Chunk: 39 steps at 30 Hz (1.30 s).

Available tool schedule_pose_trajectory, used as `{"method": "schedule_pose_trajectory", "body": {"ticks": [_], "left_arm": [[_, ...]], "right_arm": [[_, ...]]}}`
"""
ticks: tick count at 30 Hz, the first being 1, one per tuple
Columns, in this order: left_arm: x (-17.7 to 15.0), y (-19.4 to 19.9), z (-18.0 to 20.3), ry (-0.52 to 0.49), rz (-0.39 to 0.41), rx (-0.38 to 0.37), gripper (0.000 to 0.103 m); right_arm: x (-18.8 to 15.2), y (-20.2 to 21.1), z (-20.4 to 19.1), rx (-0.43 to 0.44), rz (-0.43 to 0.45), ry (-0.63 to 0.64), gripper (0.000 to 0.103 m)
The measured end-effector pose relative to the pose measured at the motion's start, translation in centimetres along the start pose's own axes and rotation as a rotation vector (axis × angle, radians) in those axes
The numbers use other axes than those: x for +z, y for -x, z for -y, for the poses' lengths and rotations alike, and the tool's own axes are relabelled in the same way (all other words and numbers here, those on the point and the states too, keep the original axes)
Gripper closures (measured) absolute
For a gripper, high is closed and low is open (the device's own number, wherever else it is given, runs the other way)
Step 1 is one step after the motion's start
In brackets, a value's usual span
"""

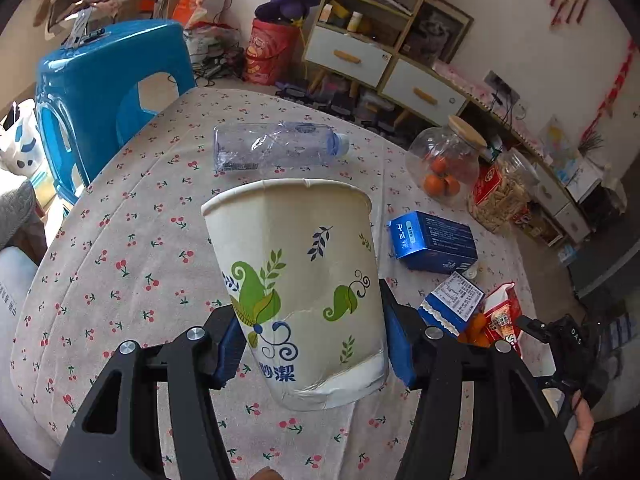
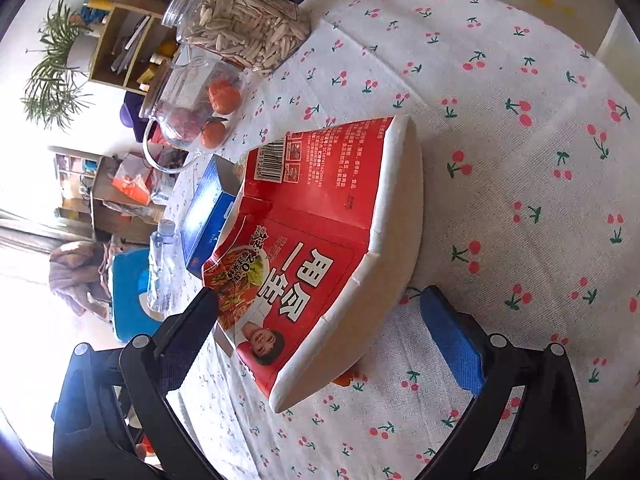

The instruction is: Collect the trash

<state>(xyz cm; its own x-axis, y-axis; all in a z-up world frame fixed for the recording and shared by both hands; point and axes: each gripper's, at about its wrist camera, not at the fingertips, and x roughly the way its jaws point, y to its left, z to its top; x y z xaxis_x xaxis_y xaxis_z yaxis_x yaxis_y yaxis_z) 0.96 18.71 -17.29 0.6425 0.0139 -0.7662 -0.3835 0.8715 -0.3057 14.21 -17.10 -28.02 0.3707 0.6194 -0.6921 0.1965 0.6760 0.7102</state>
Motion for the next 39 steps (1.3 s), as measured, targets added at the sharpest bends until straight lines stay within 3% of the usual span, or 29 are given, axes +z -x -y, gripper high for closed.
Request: {"method": "schedule_pose_trajectory", "body": {"ticks": [4,6,8,10,19,30,34,35,37,39], "left_arm": [[-0.4,-1.6,0.0,0.011,-0.048,-0.025,0.045],[-0.6,-1.8,0.1,0.02,-0.057,-0.032,0.045],[-0.7,-1.8,0.2,0.015,-0.054,-0.031,0.045],[-0.9,-1.7,0.2,0.006,-0.049,-0.026,0.045],[-1.2,-1.7,0.5,0.006,-0.039,-0.033,0.045],[-1.1,-0.2,2.6,-0.044,0.025,-0.068,0.045],[-1.3,0.4,4.0,-0.081,0.053,-0.081,0.045],[-1.3,0.5,4.5,-0.092,0.061,-0.084,0.045],[-1.5,0.8,5.4,-0.111,0.071,-0.094,0.045],[-1.6,0.8,6.3,-0.129,0.074,-0.102,0.045]], "right_arm": [[-0.3,-0.2,0.1,0.034,0.003,-0.046,0.007],[-0.5,0.0,-0.2,0.022,0.014,-0.033,0.015],[-0.3,-0.2,-0.5,0.008,0.013,-0.014,0.054],[-0.1,-0.1,-0.6,0.019,0.028,-0.008,0.066],[-0.3,2.0,-3.8,-0.012,0.145,0.181,0.079],[-1.9,5.1,-8.4,-0.162,0.341,0.522,0.081],[-2.2,6.4,-9.2,-0.197,0.403,0.586,0.082],[-2.1,6.8,-9.1,-0.201,0.413,0.593,0.083],[-2.0,7.3,-9.0,-0.207,0.414,0.605,0.102],[-1.9,7.7,-8.6,-0.222,0.403,0.603,0.103]]}}
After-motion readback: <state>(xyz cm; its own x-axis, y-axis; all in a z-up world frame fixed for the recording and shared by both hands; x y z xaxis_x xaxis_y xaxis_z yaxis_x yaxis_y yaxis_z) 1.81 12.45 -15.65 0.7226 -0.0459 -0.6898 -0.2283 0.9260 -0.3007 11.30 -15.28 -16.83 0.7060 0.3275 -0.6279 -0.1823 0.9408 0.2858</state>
